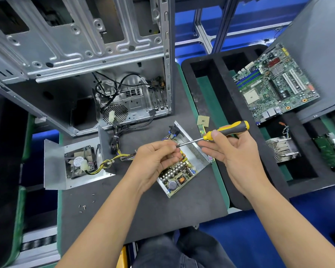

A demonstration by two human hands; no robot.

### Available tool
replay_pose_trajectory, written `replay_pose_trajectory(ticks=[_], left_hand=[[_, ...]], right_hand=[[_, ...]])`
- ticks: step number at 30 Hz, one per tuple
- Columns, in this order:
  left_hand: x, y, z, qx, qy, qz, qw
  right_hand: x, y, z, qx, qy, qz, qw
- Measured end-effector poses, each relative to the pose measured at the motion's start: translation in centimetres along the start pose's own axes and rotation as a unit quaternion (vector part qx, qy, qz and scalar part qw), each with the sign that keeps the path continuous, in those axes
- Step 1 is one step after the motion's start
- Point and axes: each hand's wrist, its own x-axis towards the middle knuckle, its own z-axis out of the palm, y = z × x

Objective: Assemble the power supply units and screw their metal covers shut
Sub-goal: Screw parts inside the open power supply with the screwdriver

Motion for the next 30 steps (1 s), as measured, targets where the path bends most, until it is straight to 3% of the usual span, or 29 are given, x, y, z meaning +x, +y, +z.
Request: replay_pose_trajectory(ticks=[6,12,15,17,19,23,25,27,30], left_hand=[[-0.7,-0.9,0.9,0.001,0.011,-0.012,1.0],[-1.5,-2.1,0.8,0.065,0.056,0.036,0.996],[-1.7,-2.5,0.5,0.217,0.07,0.102,0.968],[-1.4,-2.5,0.4,0.392,0.05,0.208,0.895],[-0.6,-2.1,0.4,0.55,-0.004,0.301,0.779],[1.5,-1.8,1.1,0.776,-0.151,0.268,0.551],[2.1,-2.1,1.7,0.821,-0.176,0.283,0.463],[2.6,-2.4,2.2,0.834,-0.167,0.308,0.427],[3.1,-2.7,2.3,0.835,-0.133,0.336,0.414]], right_hand=[[-0.9,-0.1,-1.2,-0.016,0.007,-0.012,1.0],[-1.4,-0.2,-3.5,-0.019,0.021,-0.032,0.999],[-1.5,0.0,-5.1,-0.017,0.03,-0.035,0.999],[-1.4,0.2,-6.2,-0.012,0.04,-0.029,0.999],[-1.4,0.3,-7.1,0.0,0.049,-0.024,0.999],[-1.5,0.5,-8.1,0.018,0.057,-0.02,0.998],[-1.5,0.7,-8.3,0.022,0.064,-0.022,0.997],[-1.6,0.8,-8.4,0.027,0.071,-0.024,0.997],[-1.5,1.1,-8.5,0.036,0.073,-0.026,0.996]])
